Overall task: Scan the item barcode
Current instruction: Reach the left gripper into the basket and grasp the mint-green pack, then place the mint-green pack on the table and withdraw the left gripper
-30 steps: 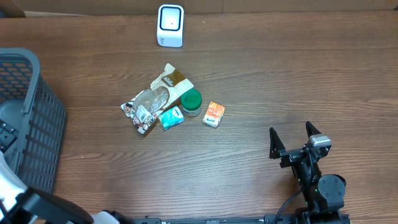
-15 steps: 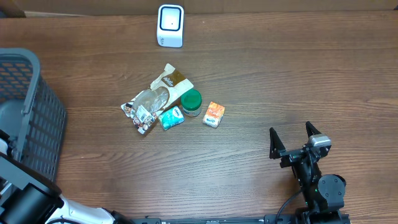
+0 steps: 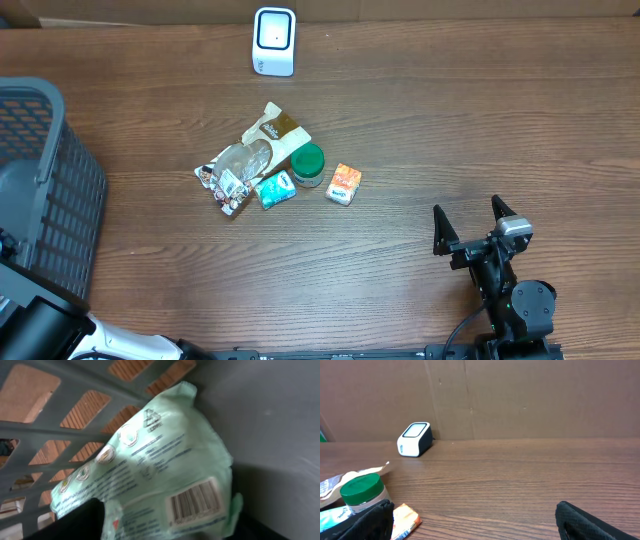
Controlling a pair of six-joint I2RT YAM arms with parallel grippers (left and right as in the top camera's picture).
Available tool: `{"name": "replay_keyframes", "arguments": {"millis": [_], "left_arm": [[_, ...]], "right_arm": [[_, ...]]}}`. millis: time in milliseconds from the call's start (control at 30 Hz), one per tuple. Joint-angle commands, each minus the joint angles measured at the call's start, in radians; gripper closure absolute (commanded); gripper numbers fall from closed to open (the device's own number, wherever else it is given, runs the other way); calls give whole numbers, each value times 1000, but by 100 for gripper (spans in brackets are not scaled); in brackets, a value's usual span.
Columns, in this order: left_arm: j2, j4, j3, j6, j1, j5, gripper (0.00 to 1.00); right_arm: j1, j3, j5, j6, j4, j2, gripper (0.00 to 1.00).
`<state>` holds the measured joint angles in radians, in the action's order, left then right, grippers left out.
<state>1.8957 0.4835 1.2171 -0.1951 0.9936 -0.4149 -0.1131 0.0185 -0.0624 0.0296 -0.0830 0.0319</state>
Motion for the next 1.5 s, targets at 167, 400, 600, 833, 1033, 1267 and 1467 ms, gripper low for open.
{"name": "replay_keyframes", "arguments": {"millis": [167, 400, 600, 833, 1033, 1267, 1467], "left_arm": [[84, 6, -9, -22, 6, 49, 96], [-14, 47, 45, 12, -82, 106, 96], [-259, 63, 168, 54, -220, 158, 96], [-584, 67, 240, 77, -380, 147, 96], [-786, 251, 238, 120, -634, 309, 96], [-717, 441, 175, 227, -1022, 342, 96], [-515, 438, 112, 300, -1404, 333, 96]], "right_arm": [[-5, -10, 9, -1, 3, -6, 0], [-5, -10, 9, -1, 3, -6, 0], [-5, -10, 9, -1, 3, -6, 0], [-5, -10, 9, -1, 3, -6, 0], [-5, -10, 9, -1, 3, -6, 0], [-5, -10, 9, -1, 3, -6, 0], [-5, -10, 9, -1, 3, -6, 0]]}}
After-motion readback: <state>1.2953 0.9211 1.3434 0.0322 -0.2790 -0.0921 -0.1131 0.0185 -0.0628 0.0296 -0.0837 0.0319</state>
